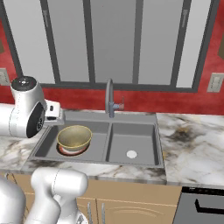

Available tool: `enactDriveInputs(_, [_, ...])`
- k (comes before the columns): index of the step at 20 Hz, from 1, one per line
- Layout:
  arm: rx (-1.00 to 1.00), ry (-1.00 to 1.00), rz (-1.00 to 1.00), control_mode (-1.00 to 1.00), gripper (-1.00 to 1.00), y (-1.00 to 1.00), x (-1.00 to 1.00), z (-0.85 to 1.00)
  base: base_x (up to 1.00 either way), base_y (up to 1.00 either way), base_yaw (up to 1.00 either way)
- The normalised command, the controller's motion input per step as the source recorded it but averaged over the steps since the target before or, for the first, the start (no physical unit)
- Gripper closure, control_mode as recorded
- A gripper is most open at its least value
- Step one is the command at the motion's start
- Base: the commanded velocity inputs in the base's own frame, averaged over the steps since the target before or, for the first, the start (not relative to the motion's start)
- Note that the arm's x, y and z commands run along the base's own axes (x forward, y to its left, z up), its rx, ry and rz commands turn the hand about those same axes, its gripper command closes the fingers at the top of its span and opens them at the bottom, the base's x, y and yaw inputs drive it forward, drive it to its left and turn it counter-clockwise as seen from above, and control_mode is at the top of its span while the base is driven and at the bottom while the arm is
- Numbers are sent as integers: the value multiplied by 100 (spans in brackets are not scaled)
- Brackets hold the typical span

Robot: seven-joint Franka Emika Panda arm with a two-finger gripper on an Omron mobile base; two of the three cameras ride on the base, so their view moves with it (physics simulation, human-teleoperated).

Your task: Pick the bowl and tupperware and place them in the sink. Then turn on the water.

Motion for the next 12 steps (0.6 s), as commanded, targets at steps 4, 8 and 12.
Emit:
enactDriveInputs(4, [0,0,0,-100,-100,0,0,0,0,0,0])
enactDriveInputs(8, [0,0,0,-100,-100,0,0,0,0,0,0])
enactDriveInputs(12, [0,0,0,100,-100,0,0,0,0,0,0])
